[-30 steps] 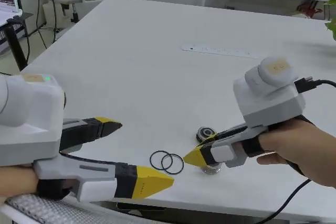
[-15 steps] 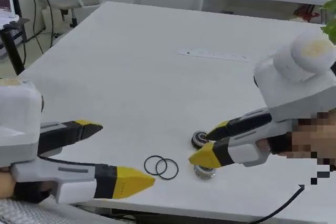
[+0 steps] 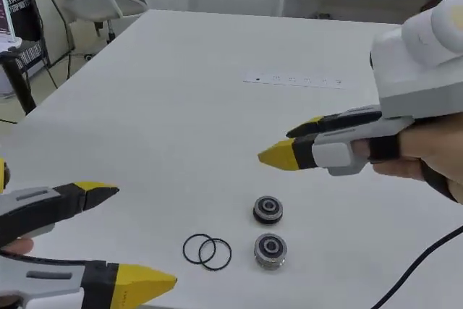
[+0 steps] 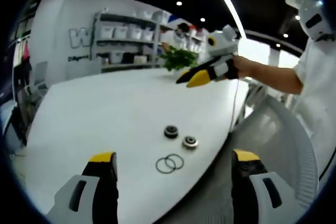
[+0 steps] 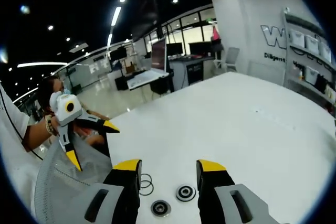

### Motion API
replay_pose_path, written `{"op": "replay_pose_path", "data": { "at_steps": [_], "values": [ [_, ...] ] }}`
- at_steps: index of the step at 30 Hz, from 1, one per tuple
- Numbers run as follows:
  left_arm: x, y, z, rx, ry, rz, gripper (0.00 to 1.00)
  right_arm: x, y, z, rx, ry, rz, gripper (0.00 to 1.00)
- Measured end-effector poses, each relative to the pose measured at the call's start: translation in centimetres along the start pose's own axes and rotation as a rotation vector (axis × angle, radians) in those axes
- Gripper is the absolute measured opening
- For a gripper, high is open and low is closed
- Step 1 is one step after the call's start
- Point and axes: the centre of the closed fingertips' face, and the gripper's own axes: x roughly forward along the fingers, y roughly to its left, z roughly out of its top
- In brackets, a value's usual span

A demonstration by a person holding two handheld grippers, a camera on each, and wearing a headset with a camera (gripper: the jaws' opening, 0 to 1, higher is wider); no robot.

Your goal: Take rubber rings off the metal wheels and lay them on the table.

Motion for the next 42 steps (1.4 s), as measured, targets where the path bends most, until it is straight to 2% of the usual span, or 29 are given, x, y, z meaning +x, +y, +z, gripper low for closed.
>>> {"op": "replay_pose_path", "data": {
  "at_steps": [2, 3, 5, 8, 11, 13, 15, 17, 19, 20, 21, 24, 25, 27, 29, 30, 32, 34, 36, 39, 42],
  "values": [
    [-0.1, 0.4, 1.4, -0.006, -0.022, 0.016, 0.88, 0.1, -1.3, 0.2, -0.001, -0.014, -0.029, 0.41],
    [0.0, 0.7, 2.6, -0.022, -0.052, 0.023, 0.88, 0.3, -1.9, 0.3, -0.01, -0.023, -0.039, 0.41],
    [0.0, 1.2, 4.0, -0.035, -0.079, 0.032, 0.89, 0.6, -2.8, 0.1, -0.003, -0.029, -0.052, 0.43],
    [0.2, 2.1, 6.4, 0.015, -0.1, 0.058, 0.89, 1.1, -4.2, -0.5, -0.007, -0.029, -0.068, 0.46],
    [1.0, 2.2, 8.0, 0.036, -0.107, 0.056, 0.88, 2.1, -5.9, -1.4, -0.016, -0.014, -0.092, 0.46],
    [1.9, 2.3, 8.9, 0.051, -0.112, 0.051, 0.87, 2.9, -6.9, -1.9, 0.059, -0.035, -0.109, 0.45],
    [3.0, 2.1, 9.4, 0.07, -0.1, 0.046, 0.87, 3.4, -6.8, -1.7, 0.13, -0.091, -0.074, 0.44],
    [4.0, 1.7, 9.5, 0.111, -0.074, 0.035, 0.87, 3.7, -6.3, -2.0, 0.151, -0.123, -0.022, 0.42],
    [4.9, 1.3, 9.6, 0.14, -0.057, 0.024, 0.86, 4.2, -6.5, -3.5, 0.132, -0.071, -0.015, 0.42],
    [5.6, 0.9, 9.8, 0.149, -0.057, 0.015, 0.86, 4.3, -6.8, -4.3, 0.102, -0.028, -0.021, 0.42],
    [6.0, 0.7, 9.9, 0.151, -0.058, 0.007, 0.86, 4.5, -7.1, -4.8, 0.042, -0.008, -0.036, 0.42],
    [7.5, 0.1, 10.2, 0.164, -0.061, -0.023, 0.85, 4.8, -6.9, -5.4, 0.05, -0.017, -0.008, 0.4],
    [8.0, 0.1, 10.1, 0.17, -0.059, -0.032, 0.84, 4.7, -6.7, -5.8, 0.03, -0.008, 0.006, 0.39],
    [9.3, 0.0, 9.8, 0.187, -0.047, -0.064, 0.83, 4.6, -7.1, -6.8, 0.012, 0.018, -0.005, 0.38],
    [10.8, 0.3, 8.9, 0.195, -0.011, -0.086, 0.81, 4.6, -7.2, -7.6, 0.016, 0.035, -0.005, 0.36],
    [11.6, 0.6, 8.2, 0.217, 0.021, -0.096, 0.8, 4.6, -7.0, -8.2, 0.011, 0.048, 0.008, 0.36],
    [12.6, 0.9, 7.5, 0.259, 0.046, -0.116, 0.77, 4.7, -6.7, -9.5, -0.011, 0.086, 0.034, 0.36],
    [13.3, 1.0, 7.2, 0.259, 0.042, -0.126, 0.75, 4.8, -6.8, -10.2, 0.002, 0.094, 0.038, 0.34],
    [14.1, 1.0, 6.8, 0.26, 0.044, -0.143, 0.72, 4.9, -6.4, -10.9, 0.023, 0.1, 0.063, 0.33],
    [15.5, 0.6, 6.0, 0.287, 0.055, -0.179, 0.67, 5.2, -5.5, -12.1, -0.014, 0.138, 0.101, 0.33],
    [16.6, 0.7, 5.1, 0.293, 0.062, -0.179, 0.6, 5.2, -5.4, -13.1, -0.069, 0.191, 0.101, 0.31]
  ]
}}
